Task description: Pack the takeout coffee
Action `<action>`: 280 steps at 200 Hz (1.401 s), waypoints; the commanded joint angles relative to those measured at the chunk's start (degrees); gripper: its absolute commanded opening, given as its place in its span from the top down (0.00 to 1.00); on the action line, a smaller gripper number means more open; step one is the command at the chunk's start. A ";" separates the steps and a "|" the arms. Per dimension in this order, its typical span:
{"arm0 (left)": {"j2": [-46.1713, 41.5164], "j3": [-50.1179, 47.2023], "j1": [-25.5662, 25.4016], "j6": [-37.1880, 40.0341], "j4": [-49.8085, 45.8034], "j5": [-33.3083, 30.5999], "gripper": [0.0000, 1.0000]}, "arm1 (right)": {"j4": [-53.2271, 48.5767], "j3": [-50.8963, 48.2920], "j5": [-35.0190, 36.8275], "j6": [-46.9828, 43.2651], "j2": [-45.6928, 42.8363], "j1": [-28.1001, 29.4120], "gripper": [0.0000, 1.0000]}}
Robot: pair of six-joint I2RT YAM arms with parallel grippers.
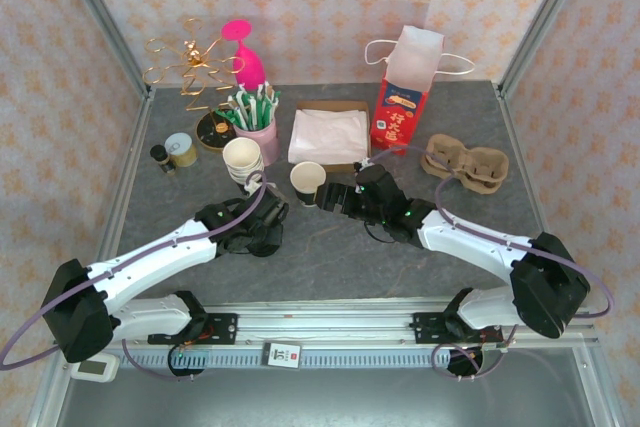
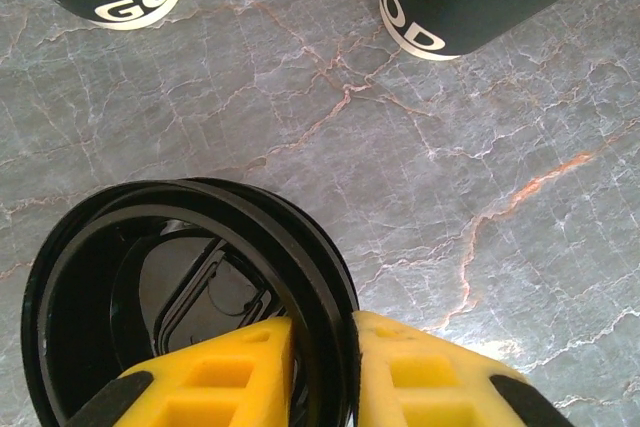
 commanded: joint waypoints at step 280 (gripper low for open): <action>-11.62 4.08 3.16 -23.60 36.43 16.66 0.85 | 15.72 -1.16 -22.07 30.99 -13.13 -7.88 0.00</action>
